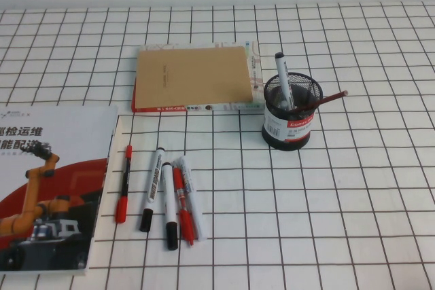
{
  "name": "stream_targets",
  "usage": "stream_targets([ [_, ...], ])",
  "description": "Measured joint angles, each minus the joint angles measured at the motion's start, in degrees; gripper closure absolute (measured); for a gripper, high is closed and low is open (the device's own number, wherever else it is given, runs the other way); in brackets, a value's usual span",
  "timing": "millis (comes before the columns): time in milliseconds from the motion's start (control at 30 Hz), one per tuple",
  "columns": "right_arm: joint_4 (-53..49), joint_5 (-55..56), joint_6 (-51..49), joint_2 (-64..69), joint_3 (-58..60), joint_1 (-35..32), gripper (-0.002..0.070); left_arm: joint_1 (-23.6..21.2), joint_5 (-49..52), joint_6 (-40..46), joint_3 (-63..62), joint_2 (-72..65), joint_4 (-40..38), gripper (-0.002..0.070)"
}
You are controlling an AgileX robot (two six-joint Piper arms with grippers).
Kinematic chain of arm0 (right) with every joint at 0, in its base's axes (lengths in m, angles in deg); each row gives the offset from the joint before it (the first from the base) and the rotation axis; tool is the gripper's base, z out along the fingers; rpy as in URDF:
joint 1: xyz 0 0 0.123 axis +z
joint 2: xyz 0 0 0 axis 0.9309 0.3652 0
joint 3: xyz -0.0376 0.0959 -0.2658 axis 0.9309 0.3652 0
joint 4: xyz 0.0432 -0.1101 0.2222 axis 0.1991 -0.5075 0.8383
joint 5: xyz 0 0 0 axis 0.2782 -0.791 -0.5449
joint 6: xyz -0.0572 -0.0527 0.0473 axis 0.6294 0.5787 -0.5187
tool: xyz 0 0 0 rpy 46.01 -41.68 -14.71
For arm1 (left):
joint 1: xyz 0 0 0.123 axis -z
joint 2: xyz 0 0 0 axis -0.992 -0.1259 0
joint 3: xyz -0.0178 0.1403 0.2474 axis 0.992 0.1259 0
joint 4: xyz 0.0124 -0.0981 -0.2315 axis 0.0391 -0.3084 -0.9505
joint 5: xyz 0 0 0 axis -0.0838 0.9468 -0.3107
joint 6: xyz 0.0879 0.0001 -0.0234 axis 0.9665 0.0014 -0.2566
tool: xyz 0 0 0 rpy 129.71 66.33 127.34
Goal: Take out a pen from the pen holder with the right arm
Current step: 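Take a marker out of the pen holder and lay it on the table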
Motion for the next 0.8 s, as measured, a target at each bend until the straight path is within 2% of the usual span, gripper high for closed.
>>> stream_targets([
  [167,0.21,-4.07,0.00,0.00,0.00,0.00,0.0692,0.00,0.00,0.00,0.00,0.00,0.00,0.0679],
  [800,0.58,-4.58,0.00,0.00,0.00,0.00,0.0692,0.00,0.00,0.00,0.00,0.00,0.00,0.0679],
])
